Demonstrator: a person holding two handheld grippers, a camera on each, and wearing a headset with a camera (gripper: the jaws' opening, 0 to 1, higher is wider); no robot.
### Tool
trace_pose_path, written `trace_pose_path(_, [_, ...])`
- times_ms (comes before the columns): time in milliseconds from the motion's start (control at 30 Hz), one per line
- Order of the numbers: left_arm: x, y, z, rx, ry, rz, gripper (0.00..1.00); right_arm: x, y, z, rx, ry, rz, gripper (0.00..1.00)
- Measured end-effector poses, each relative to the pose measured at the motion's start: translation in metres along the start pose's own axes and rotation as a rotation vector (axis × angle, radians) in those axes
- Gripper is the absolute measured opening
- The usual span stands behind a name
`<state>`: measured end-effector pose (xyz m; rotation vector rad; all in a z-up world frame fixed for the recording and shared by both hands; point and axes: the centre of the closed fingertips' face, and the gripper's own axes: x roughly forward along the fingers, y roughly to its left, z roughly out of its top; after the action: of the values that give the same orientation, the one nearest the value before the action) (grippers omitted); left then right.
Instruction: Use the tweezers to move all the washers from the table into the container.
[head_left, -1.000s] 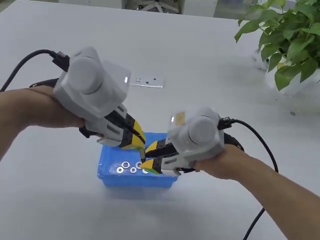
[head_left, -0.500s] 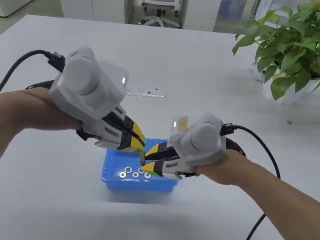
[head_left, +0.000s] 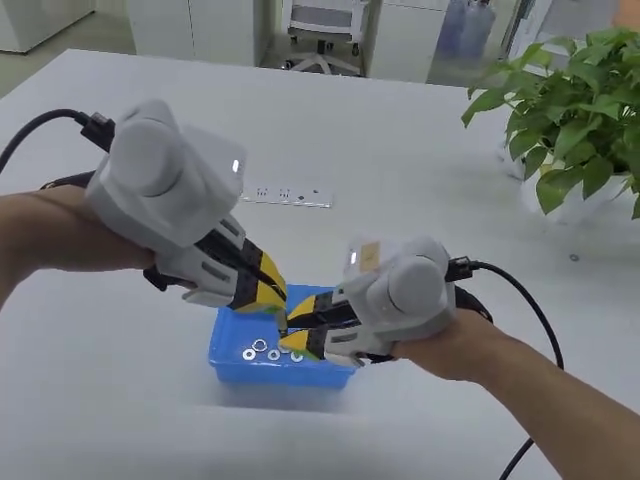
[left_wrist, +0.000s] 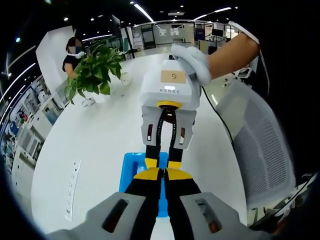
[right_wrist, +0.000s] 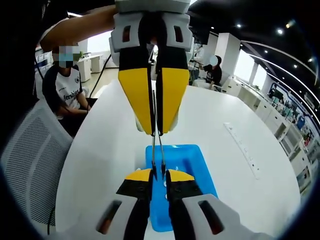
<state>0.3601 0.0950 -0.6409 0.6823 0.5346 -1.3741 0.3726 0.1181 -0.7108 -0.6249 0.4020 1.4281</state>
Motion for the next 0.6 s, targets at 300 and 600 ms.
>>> trace_pose_path(300, [-0.0035, -0.0053, 0.0002, -0.006, -0.009, 0.011, 0.06, 0.0001, 0.0048, 0.0038, -0.011, -0.009, 0.001, 0.13])
trace_pose_path(600, [-0.0037, -0.0083, 0.0021, 0.000, -0.008, 0.010, 0.06, -0.0036, 0.0096, 0.0073, 0.001, -0.021, 0.013, 0.15])
